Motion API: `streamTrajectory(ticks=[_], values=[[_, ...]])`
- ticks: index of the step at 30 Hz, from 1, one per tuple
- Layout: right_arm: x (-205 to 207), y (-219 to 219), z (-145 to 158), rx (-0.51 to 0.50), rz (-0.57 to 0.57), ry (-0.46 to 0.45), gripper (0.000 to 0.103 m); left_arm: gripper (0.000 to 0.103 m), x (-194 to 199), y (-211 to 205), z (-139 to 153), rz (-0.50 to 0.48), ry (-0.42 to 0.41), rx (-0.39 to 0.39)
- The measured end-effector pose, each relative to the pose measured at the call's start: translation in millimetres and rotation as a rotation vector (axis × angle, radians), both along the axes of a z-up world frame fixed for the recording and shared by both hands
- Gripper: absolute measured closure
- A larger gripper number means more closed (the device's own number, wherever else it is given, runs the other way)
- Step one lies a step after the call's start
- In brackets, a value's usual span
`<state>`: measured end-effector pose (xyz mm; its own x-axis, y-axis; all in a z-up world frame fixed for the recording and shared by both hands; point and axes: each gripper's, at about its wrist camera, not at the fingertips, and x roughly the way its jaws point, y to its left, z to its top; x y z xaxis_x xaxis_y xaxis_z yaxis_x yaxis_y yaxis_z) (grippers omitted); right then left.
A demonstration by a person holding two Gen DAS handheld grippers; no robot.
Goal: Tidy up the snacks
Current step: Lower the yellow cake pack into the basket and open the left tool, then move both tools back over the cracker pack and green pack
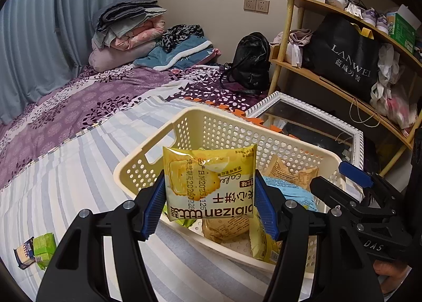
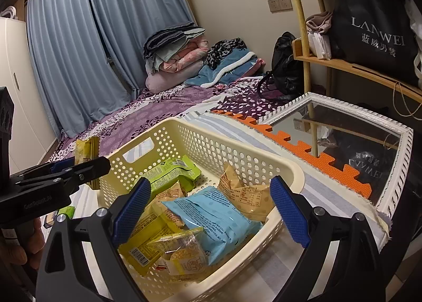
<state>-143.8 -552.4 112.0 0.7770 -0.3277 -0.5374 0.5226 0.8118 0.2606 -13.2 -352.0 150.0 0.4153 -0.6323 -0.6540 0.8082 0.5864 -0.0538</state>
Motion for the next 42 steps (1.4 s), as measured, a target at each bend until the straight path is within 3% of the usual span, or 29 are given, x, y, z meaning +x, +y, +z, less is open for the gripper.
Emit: streamTrajectory(ticks=[4,7,8,15,17,42], values=[[-1.2,0.9,-0.7,0.001,0.003,0.003,0.012,0.036,-1.5,-1.4,0.5,-0.002,-0.001,-0.001],[-1.5,1.4,-1.0,0.0,0.002,0.003,0.012,0.013,-2.4,-2.2,2.0,0.007,-0.012,-0.001],[-1.9,1.4,-0.8,0.0,0.001,0.003,0.012,0.011,-2.5,-1.3,2.9,0.011,-0.017,-0.006],[-3.4,4.3,0.4,-0.004,0.001,0.003,0.012,0.011,1.1,3.5,3.3,0.028,-0.013,-0.003],[-2.8,6.0,1.6,-0.008,0.005,0.002,0.012,0.005,1.4,5.5,3.9,0.035,-0.018,-0.002],[-0.4,22.1,16.8,-0.048,0.018,-0.002,0.005,0.003,5.1,32.5,14.2,0.093,-0.031,-0.008]])
